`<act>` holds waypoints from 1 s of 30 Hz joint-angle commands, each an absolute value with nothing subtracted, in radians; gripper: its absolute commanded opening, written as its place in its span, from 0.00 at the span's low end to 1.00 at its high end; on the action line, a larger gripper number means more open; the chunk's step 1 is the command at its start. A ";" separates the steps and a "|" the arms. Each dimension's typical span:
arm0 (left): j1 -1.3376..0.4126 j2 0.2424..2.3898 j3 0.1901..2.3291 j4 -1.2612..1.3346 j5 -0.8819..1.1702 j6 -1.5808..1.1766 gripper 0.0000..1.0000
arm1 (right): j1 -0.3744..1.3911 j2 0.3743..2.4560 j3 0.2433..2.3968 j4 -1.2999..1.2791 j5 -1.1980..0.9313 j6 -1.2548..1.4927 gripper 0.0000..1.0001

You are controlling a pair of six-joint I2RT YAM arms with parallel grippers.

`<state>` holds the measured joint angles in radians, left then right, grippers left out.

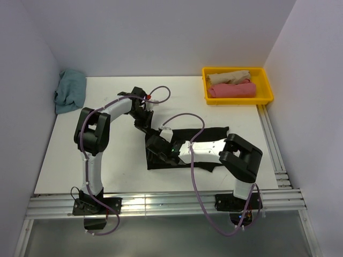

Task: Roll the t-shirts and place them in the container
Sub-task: Roll the tshirt

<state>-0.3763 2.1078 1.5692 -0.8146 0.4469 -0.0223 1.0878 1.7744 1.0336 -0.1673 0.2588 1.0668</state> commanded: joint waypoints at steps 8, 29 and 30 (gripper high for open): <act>-0.380 2.134 1.623 -0.838 0.410 -0.038 0.00 | 1.140 1.736 1.005 -0.147 0.216 1.127 0.29; -0.400 2.143 1.641 -0.856 0.376 -0.045 0.00 | 1.158 1.649 1.029 -0.311 0.348 1.079 0.65; -0.400 2.143 1.643 -0.856 0.374 -0.044 0.00 | 1.157 1.651 1.061 -0.351 0.368 1.072 0.66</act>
